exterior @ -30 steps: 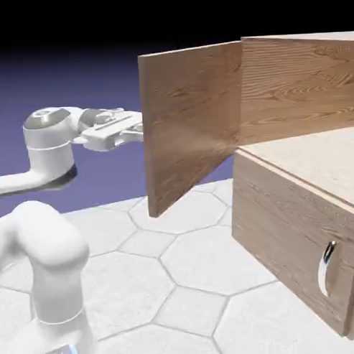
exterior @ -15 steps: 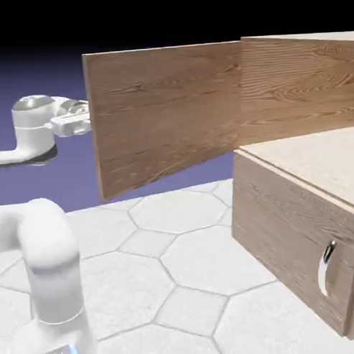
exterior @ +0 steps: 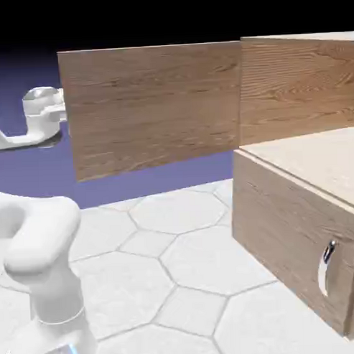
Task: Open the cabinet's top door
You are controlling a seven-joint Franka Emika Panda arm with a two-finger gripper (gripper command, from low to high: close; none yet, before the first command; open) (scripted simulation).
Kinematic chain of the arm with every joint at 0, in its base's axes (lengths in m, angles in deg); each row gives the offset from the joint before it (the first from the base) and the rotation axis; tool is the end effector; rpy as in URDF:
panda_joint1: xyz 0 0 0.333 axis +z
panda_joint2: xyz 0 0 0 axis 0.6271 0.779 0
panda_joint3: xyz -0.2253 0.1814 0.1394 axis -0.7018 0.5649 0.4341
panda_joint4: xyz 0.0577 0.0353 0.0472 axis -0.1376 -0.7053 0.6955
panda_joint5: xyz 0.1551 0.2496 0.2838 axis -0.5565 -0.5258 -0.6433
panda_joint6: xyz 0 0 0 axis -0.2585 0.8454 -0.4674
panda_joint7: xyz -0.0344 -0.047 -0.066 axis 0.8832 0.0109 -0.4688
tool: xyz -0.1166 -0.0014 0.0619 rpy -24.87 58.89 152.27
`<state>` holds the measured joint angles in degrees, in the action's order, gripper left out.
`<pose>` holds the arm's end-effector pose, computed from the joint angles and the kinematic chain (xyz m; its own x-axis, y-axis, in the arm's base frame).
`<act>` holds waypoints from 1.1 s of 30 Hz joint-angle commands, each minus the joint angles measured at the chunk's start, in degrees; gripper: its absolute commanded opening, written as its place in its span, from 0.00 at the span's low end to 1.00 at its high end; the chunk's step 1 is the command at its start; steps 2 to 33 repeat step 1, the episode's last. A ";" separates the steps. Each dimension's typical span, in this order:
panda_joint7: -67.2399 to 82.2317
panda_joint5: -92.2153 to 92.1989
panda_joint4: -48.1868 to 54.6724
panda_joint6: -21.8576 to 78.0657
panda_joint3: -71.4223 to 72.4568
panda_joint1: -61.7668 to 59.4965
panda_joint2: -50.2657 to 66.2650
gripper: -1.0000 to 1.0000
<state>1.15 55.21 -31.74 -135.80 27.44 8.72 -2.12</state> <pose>0.1662 0.3801 0.5312 0.7064 0.0361 -0.7069 0.7060 0.0361 0.7073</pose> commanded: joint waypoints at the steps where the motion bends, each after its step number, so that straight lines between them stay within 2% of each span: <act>1: 0.39 -0.27 1.85 1.08 0.72 -1.62 -0.21 0.00; 33: 0.39 -0.27 1.85 1.08 0.72 -1.62 -0.21 0.00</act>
